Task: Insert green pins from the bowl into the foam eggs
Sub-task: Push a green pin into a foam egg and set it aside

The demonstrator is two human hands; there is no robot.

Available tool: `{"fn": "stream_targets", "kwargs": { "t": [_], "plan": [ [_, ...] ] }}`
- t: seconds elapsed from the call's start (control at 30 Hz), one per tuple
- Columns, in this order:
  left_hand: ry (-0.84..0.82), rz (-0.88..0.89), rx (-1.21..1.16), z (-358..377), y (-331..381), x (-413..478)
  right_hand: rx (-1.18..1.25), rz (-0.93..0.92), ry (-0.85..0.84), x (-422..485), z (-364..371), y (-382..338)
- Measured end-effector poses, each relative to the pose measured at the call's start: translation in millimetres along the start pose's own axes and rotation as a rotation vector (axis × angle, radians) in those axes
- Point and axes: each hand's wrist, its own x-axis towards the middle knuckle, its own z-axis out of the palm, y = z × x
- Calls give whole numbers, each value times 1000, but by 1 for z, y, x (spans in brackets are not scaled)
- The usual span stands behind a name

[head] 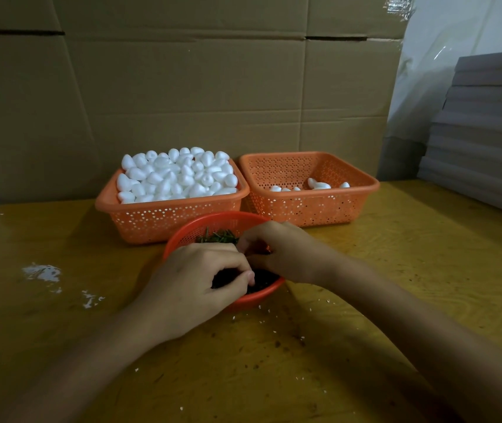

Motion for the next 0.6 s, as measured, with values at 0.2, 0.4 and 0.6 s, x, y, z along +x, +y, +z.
{"fn": "stream_targets", "kwargs": {
  "t": [0.2, 0.4, 0.6],
  "plan": [
    [0, -20, -22, 0, 1, 1, -64, -43, 28, 0, 5, 1],
    [6, -33, -36, 0, 1, 2, -102, -41, 15, -2, 6, 1],
    [7, -29, -19, 0, 2, 2, -106, -39, -34, -3, 0, -3]
  ]
}}
